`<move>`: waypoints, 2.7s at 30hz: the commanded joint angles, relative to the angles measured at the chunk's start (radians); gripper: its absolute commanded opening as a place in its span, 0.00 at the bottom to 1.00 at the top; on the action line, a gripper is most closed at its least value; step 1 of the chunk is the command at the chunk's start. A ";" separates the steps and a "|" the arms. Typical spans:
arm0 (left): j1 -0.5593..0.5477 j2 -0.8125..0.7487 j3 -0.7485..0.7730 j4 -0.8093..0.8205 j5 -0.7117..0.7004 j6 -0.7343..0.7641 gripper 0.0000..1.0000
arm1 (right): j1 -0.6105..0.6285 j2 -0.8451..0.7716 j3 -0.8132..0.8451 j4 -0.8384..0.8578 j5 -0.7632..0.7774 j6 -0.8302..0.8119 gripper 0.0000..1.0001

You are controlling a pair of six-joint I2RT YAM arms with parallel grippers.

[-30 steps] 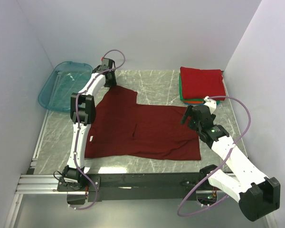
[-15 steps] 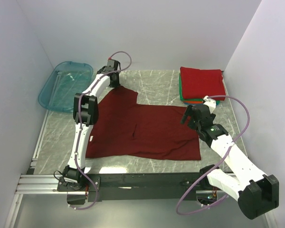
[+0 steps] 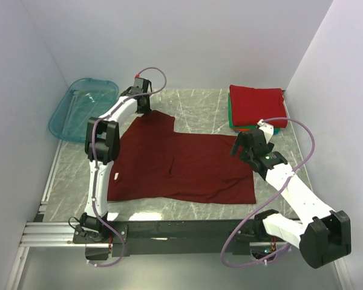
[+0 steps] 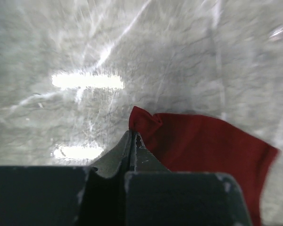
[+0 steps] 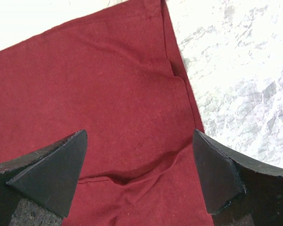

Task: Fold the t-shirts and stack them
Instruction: Fold the tshirt

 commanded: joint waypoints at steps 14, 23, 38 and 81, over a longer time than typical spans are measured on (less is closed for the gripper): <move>-0.005 -0.262 -0.258 0.203 0.159 -0.033 0.00 | -0.166 0.260 0.226 -0.036 -0.091 0.004 0.96; -0.005 -0.320 -0.372 0.242 0.161 -0.044 0.00 | -0.230 0.542 0.355 -0.016 -0.141 -0.007 0.85; -0.005 -0.342 -0.429 0.291 0.173 -0.045 0.00 | -0.242 0.840 0.595 0.030 -0.065 -0.092 0.72; -0.007 -0.668 -0.784 0.404 0.245 -0.099 0.00 | -0.195 0.661 0.462 0.097 -0.100 -0.158 0.00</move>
